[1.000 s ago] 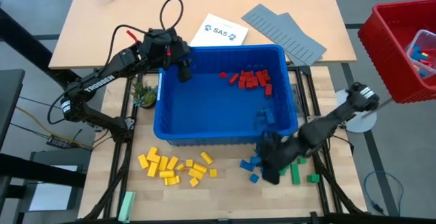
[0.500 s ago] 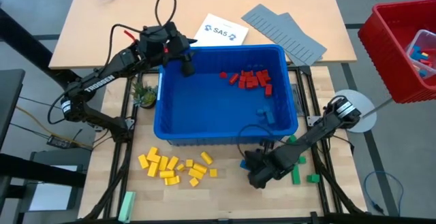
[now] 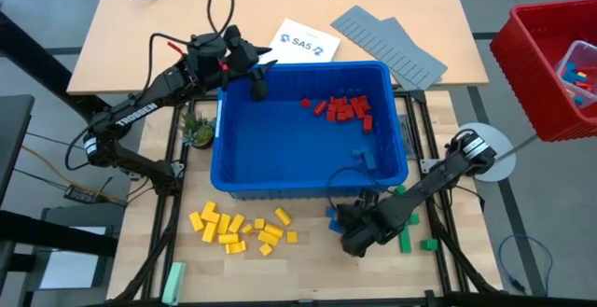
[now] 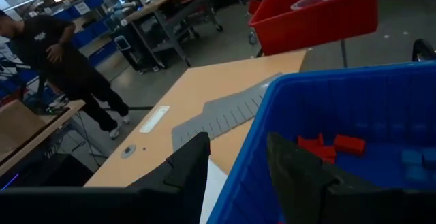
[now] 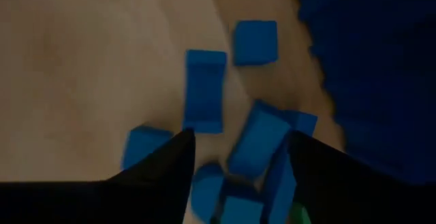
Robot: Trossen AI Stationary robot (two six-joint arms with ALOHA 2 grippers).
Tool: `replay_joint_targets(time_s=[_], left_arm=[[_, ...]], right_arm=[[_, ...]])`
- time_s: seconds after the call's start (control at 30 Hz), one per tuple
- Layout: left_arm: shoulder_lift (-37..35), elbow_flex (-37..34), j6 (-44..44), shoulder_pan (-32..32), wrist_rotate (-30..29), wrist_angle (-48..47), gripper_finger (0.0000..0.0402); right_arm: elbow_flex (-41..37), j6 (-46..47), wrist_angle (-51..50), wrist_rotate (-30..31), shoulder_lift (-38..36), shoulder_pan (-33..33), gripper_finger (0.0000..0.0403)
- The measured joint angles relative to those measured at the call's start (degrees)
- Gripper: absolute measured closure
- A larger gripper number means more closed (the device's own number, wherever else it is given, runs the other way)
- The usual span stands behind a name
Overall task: Sort blocks
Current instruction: Remove the blue block from the blue bin
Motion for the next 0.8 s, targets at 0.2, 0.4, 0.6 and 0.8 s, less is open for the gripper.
replay_joint_targets(time_s=[0.2, 0.4, 0.6, 0.8], left_arm=[[0.0, 0.0, -0.02, 0.0, 0.01, 0.31, 0.0243], [-0.02, 0.0, -0.02, 0.0, 0.01, 1.37, 0.0243], [0.0, 0.0, -0.04, 0.0, 0.02, 1.67, 0.0243], [0.0, 0.0, -0.42, 0.0, 0.02, 1.84, 0.0243]], right_arm=[[4.2, -3.62, -0.44, -3.5, -6.73, 0.13, 0.0171], [11.73, -9.62, -0.44, -2.79, -14.06, 0.09, 0.0189], [15.86, -19.38, -0.53, 10.27, -19.54, -3.39, 0.0212], [16.02, -33.71, -2.23, 21.55, -22.9, -12.83, 0.0211]])
